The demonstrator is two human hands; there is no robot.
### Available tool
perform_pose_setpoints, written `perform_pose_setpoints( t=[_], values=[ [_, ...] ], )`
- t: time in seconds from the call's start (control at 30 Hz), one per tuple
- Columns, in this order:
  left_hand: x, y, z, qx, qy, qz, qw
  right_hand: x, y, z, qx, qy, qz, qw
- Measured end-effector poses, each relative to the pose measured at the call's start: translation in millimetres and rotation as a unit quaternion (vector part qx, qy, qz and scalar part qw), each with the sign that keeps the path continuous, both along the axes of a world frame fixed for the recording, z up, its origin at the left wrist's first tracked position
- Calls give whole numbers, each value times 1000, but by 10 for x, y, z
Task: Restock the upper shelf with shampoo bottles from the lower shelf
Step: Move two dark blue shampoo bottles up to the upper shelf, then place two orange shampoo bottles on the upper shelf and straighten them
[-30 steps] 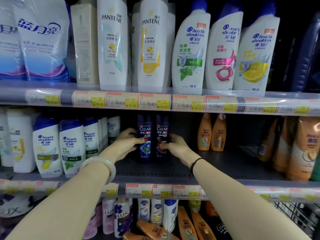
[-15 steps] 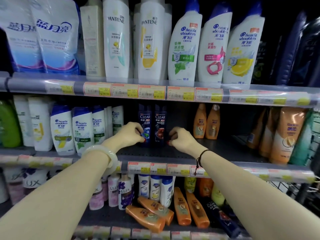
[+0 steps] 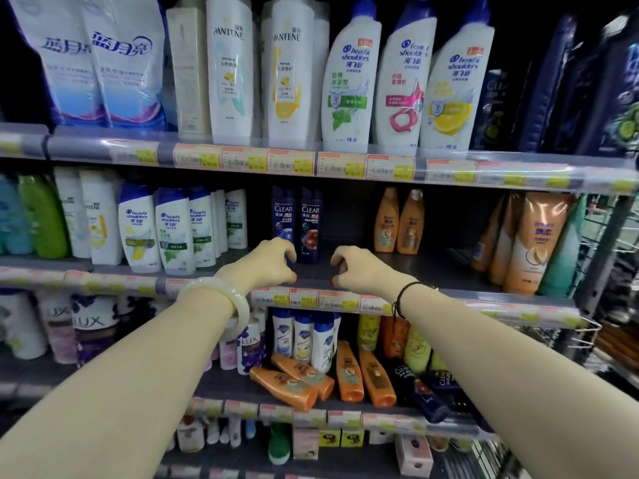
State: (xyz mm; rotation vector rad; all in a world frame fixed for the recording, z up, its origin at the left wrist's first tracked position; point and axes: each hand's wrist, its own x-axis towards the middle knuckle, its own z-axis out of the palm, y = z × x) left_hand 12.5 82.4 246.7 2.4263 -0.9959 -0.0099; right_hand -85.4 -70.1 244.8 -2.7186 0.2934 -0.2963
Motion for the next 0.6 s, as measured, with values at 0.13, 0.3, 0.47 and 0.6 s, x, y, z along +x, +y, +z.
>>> perform_pose_setpoints(
  t=[0.13,0.3,0.47,0.6],
  values=[
    [-139,45,-152,6,14,1,1000,-134,91,-110,-7,27,11,1000],
    [-257,109,-371,21,32,18,999,-201,181,-325,-8,70,12,997],
    [-312,174,-684,46,51,39,997,-229,211,-653,-13,99,23,995],
    [-326,182,-956,58,74,60,994,-181,197,-905,4,126,23,992]
  ],
)
